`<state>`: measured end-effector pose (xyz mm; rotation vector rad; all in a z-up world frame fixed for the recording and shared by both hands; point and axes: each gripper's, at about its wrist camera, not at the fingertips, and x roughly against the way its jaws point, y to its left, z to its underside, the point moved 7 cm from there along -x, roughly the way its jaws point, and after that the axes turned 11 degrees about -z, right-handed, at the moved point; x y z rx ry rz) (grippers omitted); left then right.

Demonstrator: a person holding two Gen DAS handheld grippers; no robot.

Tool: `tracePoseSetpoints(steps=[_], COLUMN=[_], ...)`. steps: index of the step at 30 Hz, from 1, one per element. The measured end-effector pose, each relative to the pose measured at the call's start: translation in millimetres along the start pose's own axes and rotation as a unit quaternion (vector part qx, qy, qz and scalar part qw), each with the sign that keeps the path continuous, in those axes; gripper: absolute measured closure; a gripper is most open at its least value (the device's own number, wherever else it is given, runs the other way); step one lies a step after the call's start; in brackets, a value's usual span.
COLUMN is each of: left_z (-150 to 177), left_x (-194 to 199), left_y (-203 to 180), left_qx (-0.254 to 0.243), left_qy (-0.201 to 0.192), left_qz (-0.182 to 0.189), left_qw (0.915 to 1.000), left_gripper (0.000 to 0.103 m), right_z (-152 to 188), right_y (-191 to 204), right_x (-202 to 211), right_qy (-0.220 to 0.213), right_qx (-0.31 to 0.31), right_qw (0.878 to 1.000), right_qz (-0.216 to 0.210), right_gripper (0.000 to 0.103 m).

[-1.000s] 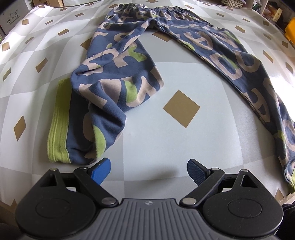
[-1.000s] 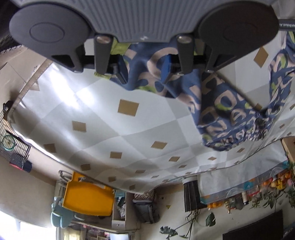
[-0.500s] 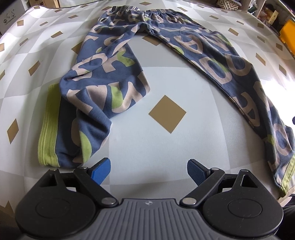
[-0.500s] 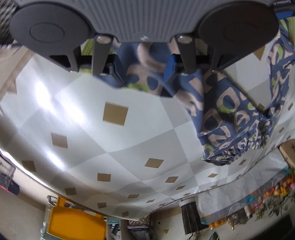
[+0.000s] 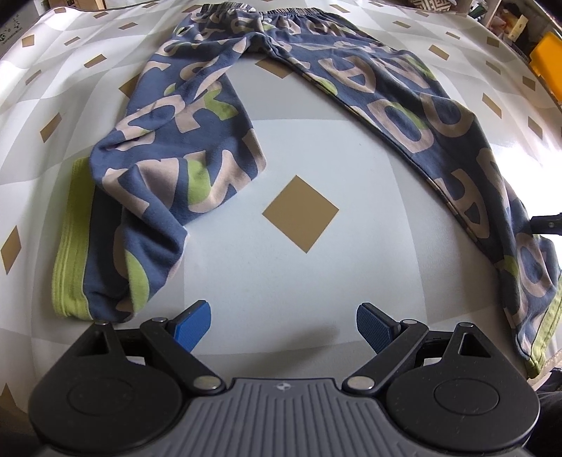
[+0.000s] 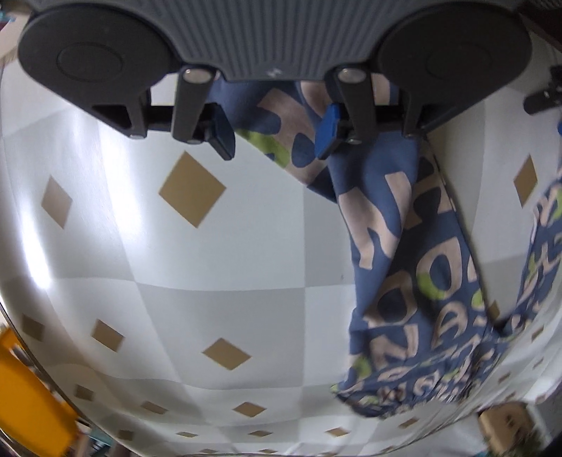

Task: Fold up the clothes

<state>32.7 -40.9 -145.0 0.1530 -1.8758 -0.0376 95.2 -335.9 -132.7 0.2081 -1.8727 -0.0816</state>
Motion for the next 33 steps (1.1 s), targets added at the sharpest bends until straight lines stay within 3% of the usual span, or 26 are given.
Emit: tracePoseSetpoints(steps=[5, 10, 14, 16, 23, 29, 33], left_z=[-0.6, -1.5, -1.9, -1.4, -0.3, -0.8, -0.9], left_x=[-0.4, -0.6, -0.8, -0.9, -4.3, -10.3, -12.8], left_y=[-3.8, -8.1, -11.4, -12.7, -10.5, -2.1, -1.0], left_qx=[-0.002, -0.004, -0.007, -0.014, -0.027, -0.011, -0.008], left_qy=[0.002, 0.003, 0.003, 0.001, -0.009, -0.008, -0.01], left_qz=[0.002, 0.005, 0.006, 0.003, -0.015, -0.022, -0.025], left_qw=[1.0, 1.0, 1.0, 0.9999, 0.9995, 0.9997, 0.9996], left_gripper=[0.013, 0.013, 0.013, 0.013, 0.008, 0.002, 0.0], right_z=[-4.6, -8.6, -11.1, -12.1, -19.0, -21.8, -21.8], right_y=[7.5, 3.0, 8.4, 10.0, -28.7, -64.6, -82.3], right_x=[-12.0, -12.1, -12.4, -13.2, -13.7, -6.7, -0.1], right_qy=[0.004, 0.0, -0.001, 0.001, -0.025, -0.052, -0.065], right_qx=[0.045, 0.035, 0.042, 0.037, -0.067, -0.133, -0.128], right_qw=[0.999, 0.998, 0.995, 0.995, 0.992, 0.987, 0.989], right_qz=[-0.024, -0.057, -0.087, -0.097, -0.106, -0.072, 0.031], right_gripper=[0.055, 0.062, 0.093, 0.098, 0.102, 0.103, 0.096])
